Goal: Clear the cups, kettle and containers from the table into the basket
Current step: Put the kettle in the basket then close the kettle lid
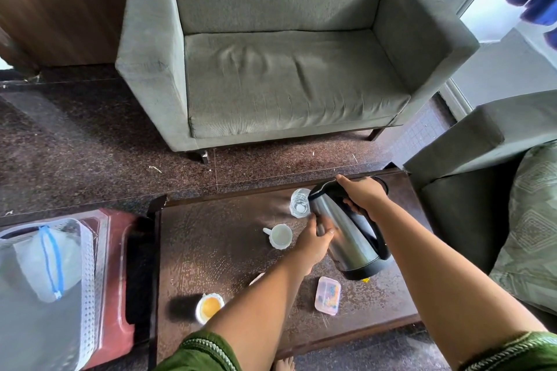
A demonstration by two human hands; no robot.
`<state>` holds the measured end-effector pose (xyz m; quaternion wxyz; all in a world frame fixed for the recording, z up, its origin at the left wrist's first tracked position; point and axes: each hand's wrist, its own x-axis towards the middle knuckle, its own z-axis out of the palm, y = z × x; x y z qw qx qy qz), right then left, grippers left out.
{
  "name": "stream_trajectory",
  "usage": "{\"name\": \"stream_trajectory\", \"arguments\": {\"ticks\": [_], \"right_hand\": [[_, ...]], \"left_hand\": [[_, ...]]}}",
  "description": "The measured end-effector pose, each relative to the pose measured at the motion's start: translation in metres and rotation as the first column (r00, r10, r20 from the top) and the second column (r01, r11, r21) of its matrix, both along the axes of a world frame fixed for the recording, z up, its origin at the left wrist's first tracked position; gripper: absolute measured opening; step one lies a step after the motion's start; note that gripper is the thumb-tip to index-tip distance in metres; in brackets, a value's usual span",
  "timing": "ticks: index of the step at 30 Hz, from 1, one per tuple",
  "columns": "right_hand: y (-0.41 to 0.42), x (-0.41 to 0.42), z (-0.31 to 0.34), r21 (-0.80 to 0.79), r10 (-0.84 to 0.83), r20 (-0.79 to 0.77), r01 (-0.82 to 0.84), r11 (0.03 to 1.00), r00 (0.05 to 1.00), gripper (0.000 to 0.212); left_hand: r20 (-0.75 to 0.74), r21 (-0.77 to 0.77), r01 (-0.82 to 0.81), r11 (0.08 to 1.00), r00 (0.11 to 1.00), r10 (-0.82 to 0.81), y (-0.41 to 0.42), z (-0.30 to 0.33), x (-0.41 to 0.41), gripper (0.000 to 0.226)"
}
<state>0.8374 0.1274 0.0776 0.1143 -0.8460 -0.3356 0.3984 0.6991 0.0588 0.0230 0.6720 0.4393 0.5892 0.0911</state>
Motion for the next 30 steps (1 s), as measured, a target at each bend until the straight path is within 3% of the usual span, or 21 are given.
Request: {"name": "stream_trajectory", "arguments": {"ticks": [30], "right_hand": [[0.001, -0.003, -0.001, -0.004, 0.026, 0.002, -0.026, 1.0, 1.0, 0.055]], "left_hand": [[0.034, 0.014, -0.03, 0.999, 0.999, 0.029, -0.005, -0.009, 0.001, 0.069]]}}
